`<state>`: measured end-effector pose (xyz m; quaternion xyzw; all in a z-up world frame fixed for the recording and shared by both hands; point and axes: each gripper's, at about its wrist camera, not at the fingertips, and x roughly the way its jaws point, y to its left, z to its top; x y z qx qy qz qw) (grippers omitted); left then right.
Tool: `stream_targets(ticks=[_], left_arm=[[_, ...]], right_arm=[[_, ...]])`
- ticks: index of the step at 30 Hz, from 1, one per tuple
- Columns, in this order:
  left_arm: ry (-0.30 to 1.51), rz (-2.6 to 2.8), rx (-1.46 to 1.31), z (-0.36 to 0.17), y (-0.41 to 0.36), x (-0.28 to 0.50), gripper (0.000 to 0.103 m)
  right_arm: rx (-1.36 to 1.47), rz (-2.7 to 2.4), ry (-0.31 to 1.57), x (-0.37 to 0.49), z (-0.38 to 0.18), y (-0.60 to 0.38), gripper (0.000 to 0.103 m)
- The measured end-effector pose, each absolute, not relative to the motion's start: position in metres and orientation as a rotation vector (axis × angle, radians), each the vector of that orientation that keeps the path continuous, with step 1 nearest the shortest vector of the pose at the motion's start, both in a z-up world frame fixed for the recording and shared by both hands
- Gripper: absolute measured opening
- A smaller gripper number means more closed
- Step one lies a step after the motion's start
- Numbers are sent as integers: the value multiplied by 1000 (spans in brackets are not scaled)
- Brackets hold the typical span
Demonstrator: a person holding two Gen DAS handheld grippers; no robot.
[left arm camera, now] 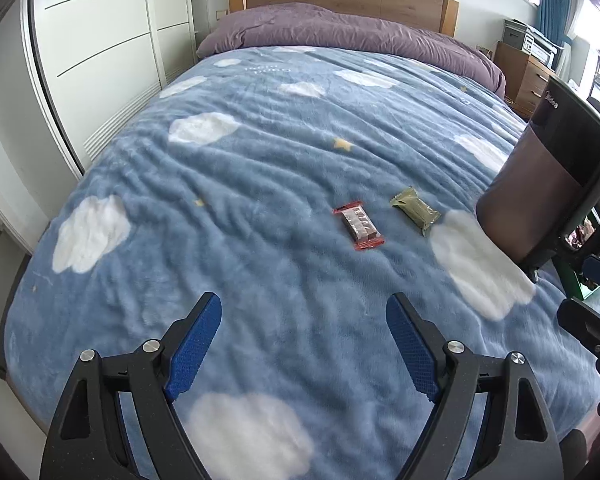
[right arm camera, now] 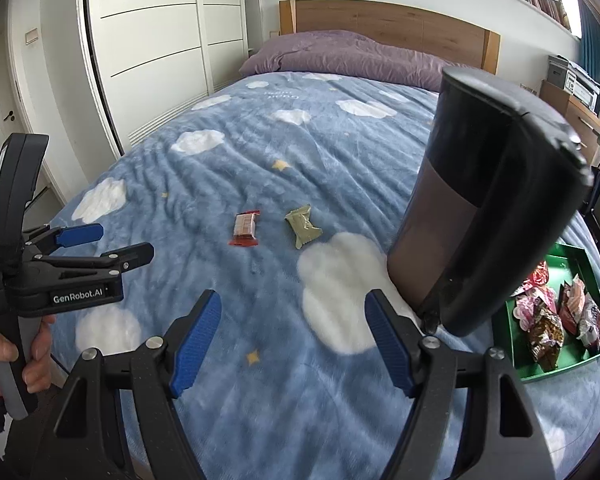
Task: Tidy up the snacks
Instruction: 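Move both open tools back toward the wafer bar and green packet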
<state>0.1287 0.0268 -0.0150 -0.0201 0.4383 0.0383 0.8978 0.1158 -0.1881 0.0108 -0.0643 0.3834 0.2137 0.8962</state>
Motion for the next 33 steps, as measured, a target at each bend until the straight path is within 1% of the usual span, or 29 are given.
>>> stream_targets(ticks=[22,33], left_arm=[[959,65,-80,-51,24,173,80],[988,54,-102,-69,8,203,80]], right_arm=[[-166,442,854,162,-31,-164,101],[-185,424,878,179,-47,-174,101]])
